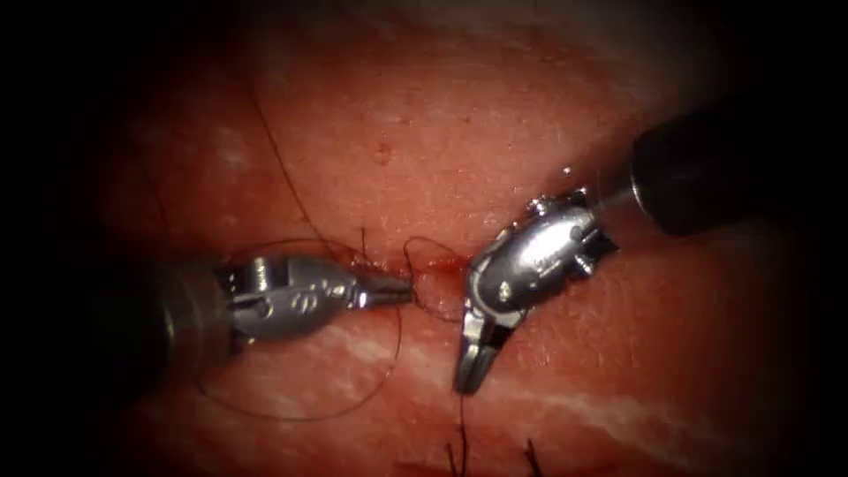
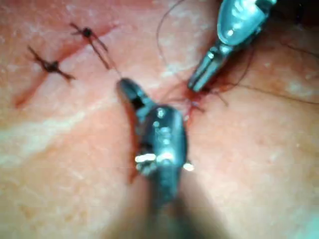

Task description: Wound Closure

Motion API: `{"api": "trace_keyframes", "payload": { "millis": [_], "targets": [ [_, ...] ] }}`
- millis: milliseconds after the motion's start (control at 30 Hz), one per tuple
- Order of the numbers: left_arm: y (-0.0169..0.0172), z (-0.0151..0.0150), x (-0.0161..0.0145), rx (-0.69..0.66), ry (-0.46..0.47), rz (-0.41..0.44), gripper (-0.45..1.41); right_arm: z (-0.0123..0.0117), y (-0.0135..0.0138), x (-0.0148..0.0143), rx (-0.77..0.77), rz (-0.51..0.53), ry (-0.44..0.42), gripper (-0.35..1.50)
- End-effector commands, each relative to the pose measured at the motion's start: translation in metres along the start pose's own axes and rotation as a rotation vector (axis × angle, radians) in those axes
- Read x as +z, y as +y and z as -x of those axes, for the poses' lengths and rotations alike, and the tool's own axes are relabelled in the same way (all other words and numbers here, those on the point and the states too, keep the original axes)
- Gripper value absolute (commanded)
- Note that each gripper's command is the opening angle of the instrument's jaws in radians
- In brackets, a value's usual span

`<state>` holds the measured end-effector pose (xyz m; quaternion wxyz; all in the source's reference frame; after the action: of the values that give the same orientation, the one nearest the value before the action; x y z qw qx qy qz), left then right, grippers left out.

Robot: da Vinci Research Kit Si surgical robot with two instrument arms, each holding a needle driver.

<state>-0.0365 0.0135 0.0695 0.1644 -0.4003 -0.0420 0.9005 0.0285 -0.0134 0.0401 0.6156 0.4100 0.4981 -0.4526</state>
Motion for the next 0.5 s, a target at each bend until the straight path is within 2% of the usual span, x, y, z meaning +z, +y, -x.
{"api": "trace_keyframes", "payload": {
  "millis": [33,233,500],
  "targets": [
    [0.0007,0.0003,0.001,0.006,-0.003,0.002,-0.45,-0.0001,0.0003,0.0,0.001,0.022,0.018,-0.35],
    [0.0028,0.0004,0.0,0.008,-0.009,0.003,-0.45,-0.0012,0.0008,-0.003,0.035,0.104,0.076,-0.35],
    [0.0069,0.0007,-0.0012,0.017,-0.022,0.005,-0.45,-0.0011,0.0021,-0.0053,0.212,0.203,0.135,-0.35]
  ]
}}
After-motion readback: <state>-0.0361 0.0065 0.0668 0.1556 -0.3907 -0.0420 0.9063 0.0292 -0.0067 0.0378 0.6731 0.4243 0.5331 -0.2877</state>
